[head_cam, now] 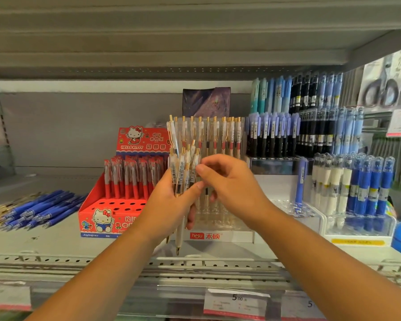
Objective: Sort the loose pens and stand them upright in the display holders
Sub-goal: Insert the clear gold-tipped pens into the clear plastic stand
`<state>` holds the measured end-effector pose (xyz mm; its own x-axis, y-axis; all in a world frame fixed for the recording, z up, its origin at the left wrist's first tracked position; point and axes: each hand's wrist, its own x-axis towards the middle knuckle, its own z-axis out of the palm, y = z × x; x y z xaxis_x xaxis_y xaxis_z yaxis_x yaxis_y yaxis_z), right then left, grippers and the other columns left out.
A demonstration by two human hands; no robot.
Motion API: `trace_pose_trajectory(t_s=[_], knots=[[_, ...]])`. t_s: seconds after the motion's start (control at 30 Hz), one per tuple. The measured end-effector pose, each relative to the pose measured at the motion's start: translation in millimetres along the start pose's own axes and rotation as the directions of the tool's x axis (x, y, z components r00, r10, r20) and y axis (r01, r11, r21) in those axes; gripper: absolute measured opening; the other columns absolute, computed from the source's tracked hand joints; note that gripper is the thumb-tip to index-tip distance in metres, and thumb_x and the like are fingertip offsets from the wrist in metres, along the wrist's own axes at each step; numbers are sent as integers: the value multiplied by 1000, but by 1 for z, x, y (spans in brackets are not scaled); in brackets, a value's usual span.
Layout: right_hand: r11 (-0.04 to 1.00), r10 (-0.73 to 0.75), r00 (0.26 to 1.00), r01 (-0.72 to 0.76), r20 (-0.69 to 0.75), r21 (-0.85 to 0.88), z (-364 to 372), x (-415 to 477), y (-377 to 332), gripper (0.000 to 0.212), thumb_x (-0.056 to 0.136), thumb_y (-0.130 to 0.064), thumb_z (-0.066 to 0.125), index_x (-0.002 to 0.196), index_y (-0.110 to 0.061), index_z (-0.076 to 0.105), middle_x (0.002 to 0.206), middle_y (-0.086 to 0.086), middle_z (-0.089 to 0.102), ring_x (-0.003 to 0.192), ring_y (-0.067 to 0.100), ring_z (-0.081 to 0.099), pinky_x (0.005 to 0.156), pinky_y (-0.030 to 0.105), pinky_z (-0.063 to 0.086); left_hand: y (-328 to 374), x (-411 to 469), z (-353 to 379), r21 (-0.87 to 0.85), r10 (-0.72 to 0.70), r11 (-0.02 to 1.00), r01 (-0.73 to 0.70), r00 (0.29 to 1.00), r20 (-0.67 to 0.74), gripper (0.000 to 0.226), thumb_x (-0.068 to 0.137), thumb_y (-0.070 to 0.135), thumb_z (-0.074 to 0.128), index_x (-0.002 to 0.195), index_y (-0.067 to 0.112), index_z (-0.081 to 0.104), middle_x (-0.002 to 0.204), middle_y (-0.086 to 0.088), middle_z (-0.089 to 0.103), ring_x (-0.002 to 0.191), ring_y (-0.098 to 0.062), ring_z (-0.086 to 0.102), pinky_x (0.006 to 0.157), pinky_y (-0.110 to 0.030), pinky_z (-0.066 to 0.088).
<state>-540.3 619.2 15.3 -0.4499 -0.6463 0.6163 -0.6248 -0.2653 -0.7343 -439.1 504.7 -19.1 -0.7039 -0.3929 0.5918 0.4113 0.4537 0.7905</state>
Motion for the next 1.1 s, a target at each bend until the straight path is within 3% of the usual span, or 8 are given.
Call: trace_pose_trajectory(t_s=[0.13, 0.23, 0.37, 0.43, 0.53, 0.77, 0.9, 1.1], knots=[[978, 135, 991, -137, 23, 159, 10, 0, 3, 17, 96, -21, 61, 107, -10, 68, 83, 2, 67, 65, 4, 61, 59, 22, 52, 0, 0, 1, -3, -31, 999, 32, 999, 18, 31, 95, 22, 63, 122, 33, 54, 65, 3, 65, 46, -22, 54, 44, -31, 48], [943, 188, 982, -190, 35, 274, 10, 1, 6, 15, 96, -21, 61, 105, -9, 66, 84, 1, 69, 71, 8, 65, 64, 24, 53, 0, 0, 1, -1, -21, 1000, 21, 1000, 18, 40, 88, 34, 65, 127, 30, 53, 66, 5, 65, 47, -15, 56, 46, -32, 48], [879, 215, 975, -164, -65, 448, 2, 4, 5, 10, 98, -15, 57, 104, -8, 62, 83, 1, 74, 80, 15, 72, 71, 28, 57, -3, 1, -2, 81, -2, 997, 6, 999, -49, 53, 80, 54, 64, 127, 31, 55, 72, 15, 64, 59, -5, 59, 67, -32, 50], [872, 205, 970, -118, -135, 475, -6, 6, 5, 9, 98, -12, 57, 105, -8, 61, 87, 3, 74, 82, 19, 73, 71, 30, 59, -4, 2, -3, 75, -22, 997, 28, 996, -82, 53, 78, 56, 64, 125, 31, 55, 76, 17, 65, 60, -8, 59, 60, -34, 52], [919, 151, 955, -40, -256, 391, -22, 9, 7, 14, 96, -10, 59, 107, -19, 55, 87, 4, 73, 79, 20, 74, 65, 29, 60, -6, 3, -3, 36, -43, 998, 46, 994, -99, 39, 88, 43, 64, 123, 29, 54, 64, 8, 61, 54, -13, 58, 48, -32, 51], [1000, -5, 885, 14, -465, 17, -60, 14, 23, 26, 97, -14, 60, 115, -29, 50, 92, 3, 69, 79, 16, 70, 59, 25, 60, -8, 4, -4, 41, -46, 998, 50, 994, -97, 23, 95, 38, 61, 117, 39, 54, 59, -1, 56, 53, -20, 54, 48, -32, 50], [996, -34, 881, -9, -472, -88, -66, 12, 32, 26, 97, -16, 61, 114, -32, 51, 89, -3, 66, 79, 11, 68, 59, 24, 60, -8, 4, -4, 38, -53, 998, 56, 995, -87, 22, 95, 38, 60, 115, 40, 54, 60, 0, 56, 53, -19, 54, 47, -32, 50], [972, -28, 931, -60, -363, -227, -60, 11, 40, 25, 96, -18, 63, 110, -36, 52, 83, -7, 67, 77, 10, 68, 68, 40, 62, -6, 4, -3, 26, -63, 997, 67, 992, -107, 19, 95, 37, 60, 113, 39, 55, 59, 1, 56, 52, -21, 54, 46, -31, 49]])
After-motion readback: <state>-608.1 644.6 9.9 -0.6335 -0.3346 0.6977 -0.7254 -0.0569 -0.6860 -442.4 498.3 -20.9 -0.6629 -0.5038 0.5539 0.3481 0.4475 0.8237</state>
